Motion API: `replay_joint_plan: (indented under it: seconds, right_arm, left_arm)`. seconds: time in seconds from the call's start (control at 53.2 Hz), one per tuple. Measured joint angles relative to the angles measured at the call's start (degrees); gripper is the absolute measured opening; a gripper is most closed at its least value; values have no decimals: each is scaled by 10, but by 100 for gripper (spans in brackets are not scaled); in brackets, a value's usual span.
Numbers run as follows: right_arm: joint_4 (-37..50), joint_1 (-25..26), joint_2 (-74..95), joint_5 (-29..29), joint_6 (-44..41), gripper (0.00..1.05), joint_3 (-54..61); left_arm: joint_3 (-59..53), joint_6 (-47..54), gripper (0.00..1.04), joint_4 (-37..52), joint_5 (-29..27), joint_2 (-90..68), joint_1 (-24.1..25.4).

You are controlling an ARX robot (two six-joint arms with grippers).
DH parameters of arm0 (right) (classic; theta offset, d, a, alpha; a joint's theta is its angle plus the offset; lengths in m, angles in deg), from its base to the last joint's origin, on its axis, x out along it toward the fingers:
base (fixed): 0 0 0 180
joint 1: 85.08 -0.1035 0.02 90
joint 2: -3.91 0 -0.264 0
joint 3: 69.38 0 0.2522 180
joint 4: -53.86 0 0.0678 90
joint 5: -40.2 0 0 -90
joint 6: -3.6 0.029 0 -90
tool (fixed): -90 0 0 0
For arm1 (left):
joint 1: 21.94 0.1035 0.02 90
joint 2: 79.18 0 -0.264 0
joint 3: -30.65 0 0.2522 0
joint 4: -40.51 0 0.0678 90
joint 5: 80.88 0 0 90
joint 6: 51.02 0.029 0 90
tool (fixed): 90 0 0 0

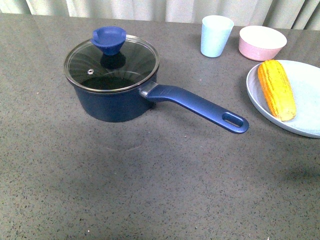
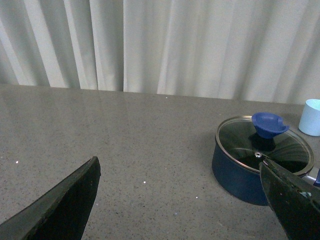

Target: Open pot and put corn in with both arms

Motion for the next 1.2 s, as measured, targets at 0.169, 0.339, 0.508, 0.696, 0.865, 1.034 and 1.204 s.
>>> replay_joint_plan:
  seconds: [0.169,0.339,0.508,0.696,0.865,1.034,1.204]
  right_arm:
    - [0,0,0,0,0,96,0]
    - [0,0,0,0,0,96,0]
    - [0,0,0,0,0,96,0]
    - [0,0,0,0,0,96,0]
    - [0,0,0,0,0,96,0]
    - [0,0,0,0,0,96,0]
    - [0,0,0,0,0,96,0]
  left_arm:
    - [0,0,96,0,0,0,0]
    - [0,0,96,0,0,0,0]
    - [0,0,96,-1,1,-1,0]
    - [42,-83,96,-21,1,-186,-33]
    - [70,-97,96,133,-4,-348,-51]
    - [120,-103,96,293,7,-535,-65]
    - [193,-104,96,400,38,-723,-80]
